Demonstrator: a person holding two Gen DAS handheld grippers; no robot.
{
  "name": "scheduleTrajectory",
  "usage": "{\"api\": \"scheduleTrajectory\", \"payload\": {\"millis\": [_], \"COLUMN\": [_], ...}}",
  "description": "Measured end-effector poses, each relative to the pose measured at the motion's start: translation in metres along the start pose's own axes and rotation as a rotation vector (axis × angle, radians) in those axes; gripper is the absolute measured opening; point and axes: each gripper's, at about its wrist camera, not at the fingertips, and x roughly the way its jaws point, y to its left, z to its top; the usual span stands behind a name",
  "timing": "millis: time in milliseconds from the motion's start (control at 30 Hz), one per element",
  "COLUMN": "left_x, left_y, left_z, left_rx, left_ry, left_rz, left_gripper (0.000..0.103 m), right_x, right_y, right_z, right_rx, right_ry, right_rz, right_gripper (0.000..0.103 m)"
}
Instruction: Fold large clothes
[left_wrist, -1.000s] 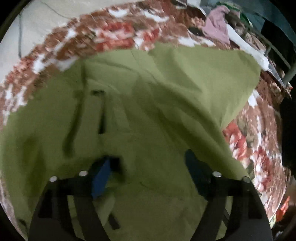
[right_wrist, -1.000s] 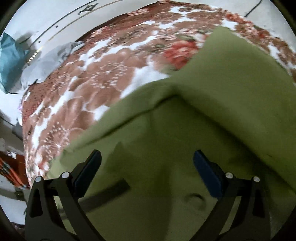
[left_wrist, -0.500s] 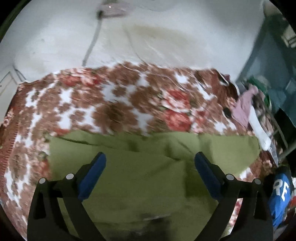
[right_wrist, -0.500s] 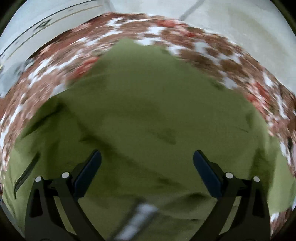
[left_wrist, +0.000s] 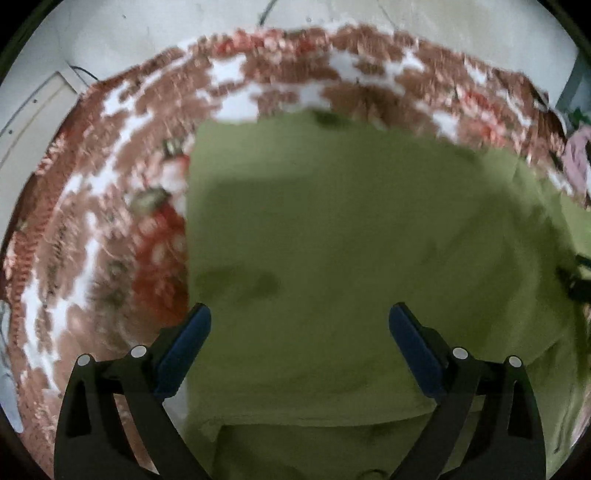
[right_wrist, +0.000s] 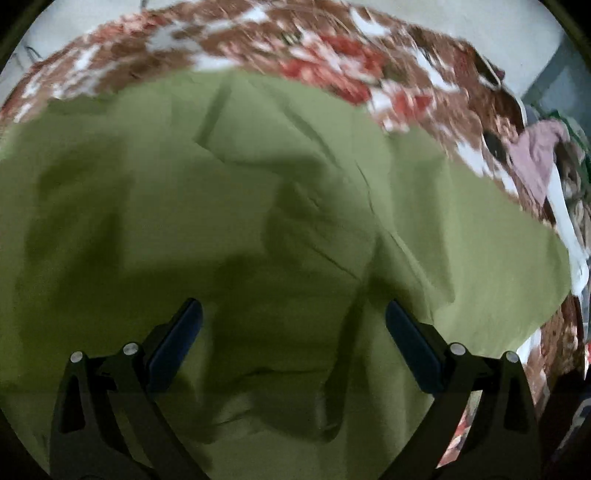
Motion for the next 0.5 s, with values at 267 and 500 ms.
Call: {"api": "scheduleTrajectory", "payload": {"millis": [267, 500], "left_x": [0.049, 0.039], "left_y": [-0.003, -0.006], "left_z": [-0.026, -0.021], "left_rx": [0.039, 0.067], "left_ry": [0.069, 0.078], "left_rz": [-0.025, -0.012], "left_gripper": [0.095, 0.095], "right_x": [0.02, 0.011], "right_y": [-0.006, -0.015], "right_z": [-0.006, -0.01], "right_rx": [0.009, 0.047], "right_ry": [-0.012, 0.017], "right_rz": [0.025, 0.048], "right_gripper": [0.098, 0.098]}}
